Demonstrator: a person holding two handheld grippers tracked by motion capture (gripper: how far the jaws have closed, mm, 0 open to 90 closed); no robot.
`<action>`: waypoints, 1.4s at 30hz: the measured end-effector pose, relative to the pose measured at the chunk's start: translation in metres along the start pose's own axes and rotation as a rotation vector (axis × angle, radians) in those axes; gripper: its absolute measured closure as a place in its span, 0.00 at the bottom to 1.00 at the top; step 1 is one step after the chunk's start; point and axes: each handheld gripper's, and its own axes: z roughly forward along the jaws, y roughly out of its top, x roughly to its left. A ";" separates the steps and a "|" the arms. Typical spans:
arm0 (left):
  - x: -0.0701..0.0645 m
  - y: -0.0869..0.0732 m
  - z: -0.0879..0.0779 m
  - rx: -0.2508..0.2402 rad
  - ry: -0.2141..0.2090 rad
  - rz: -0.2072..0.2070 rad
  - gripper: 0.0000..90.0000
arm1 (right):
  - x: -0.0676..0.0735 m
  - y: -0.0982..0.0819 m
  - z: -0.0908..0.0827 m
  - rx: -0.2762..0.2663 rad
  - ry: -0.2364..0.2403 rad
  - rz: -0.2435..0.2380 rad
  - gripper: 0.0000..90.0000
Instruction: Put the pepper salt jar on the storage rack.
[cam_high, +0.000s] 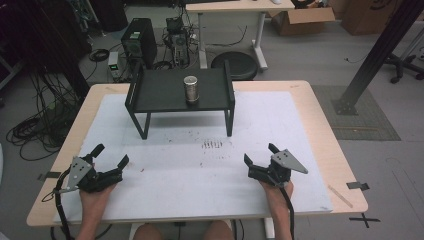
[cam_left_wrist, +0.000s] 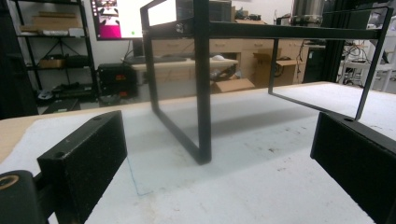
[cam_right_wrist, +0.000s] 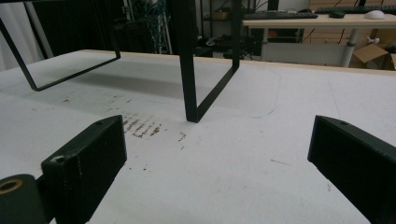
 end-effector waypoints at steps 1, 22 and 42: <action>0.000 0.000 0.000 0.002 0.000 0.001 0.05 | 0.000 0.000 0.000 -0.005 0.000 -0.001 0.04; 0.000 0.000 0.000 -0.002 0.002 0.001 0.04 | 0.006 -0.008 -0.014 -0.156 0.016 -0.073 0.03; 0.000 0.000 0.000 0.000 0.001 0.002 0.04 | 0.005 -0.011 -0.018 -0.203 0.018 -0.069 0.03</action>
